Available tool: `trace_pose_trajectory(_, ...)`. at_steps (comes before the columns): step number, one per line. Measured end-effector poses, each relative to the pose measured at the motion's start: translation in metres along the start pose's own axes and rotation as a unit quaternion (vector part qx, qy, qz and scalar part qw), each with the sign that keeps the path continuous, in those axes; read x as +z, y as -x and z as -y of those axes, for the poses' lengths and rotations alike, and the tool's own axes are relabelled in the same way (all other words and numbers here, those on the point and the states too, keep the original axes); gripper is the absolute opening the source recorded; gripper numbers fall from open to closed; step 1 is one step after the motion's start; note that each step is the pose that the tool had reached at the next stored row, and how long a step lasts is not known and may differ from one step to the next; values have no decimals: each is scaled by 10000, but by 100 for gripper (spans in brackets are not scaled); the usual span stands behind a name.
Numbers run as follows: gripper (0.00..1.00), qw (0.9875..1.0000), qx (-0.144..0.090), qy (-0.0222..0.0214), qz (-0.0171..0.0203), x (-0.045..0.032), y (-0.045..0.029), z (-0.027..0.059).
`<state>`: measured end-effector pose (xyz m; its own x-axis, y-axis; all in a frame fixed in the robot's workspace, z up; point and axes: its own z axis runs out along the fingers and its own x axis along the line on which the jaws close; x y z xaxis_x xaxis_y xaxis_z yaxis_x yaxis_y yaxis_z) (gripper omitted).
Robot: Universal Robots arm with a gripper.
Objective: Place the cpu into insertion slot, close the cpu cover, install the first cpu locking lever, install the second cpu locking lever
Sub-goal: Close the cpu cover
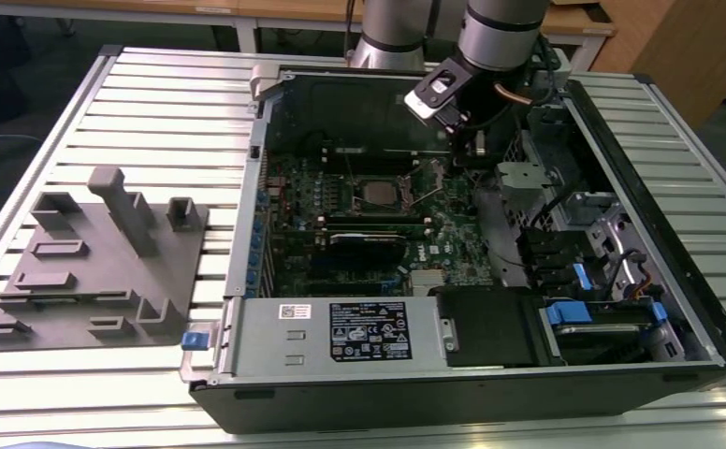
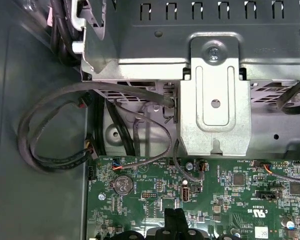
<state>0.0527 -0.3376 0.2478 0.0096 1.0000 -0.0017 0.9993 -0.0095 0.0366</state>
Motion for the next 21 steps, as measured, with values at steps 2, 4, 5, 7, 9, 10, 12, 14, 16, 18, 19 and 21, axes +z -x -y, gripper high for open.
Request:
trace_pose_trajectory(2, 11, 10000, 0, 0, 0, 14, 0, 0)
trace_pose_trajectory(4, 11, 10000, 0, 0, 0, 32, 0, 1)
trace_pose_trajectory(5, 11, 10000, 0, 0, 0, 40, 0, 1)
trace_pose_trajectory(7, 11, 10000, 0, 0, 0, 56, 0, 2)
trace_pose_trajectory(9, 11, 10000, 0, 0, 0, 75, 0, 3)
trace_pose_trajectory(10, 11, 10000, 0, 0, 0, 83, 0, 3)
trace_pose_trajectory(12, 11, 10000, 0, 0, 0, 97, 0, 3)
trace_pose_trajectory(14, 11, 10000, 0, 0, 2, 101, 1, 4)
trace_pose_trajectory(16, 11, 10000, 0, 0, 0, 104, 0, 4)
trace_pose_trajectory(18, 11, 10000, 0, 0, 0, 104, 0, 4)
trace_pose_trajectory(19, 11, 10000, 0, 0, 0, 105, 0, 5)
trace_pose_trajectory(21, 11, 10000, 0, 0, -1, 105, 0, 10)
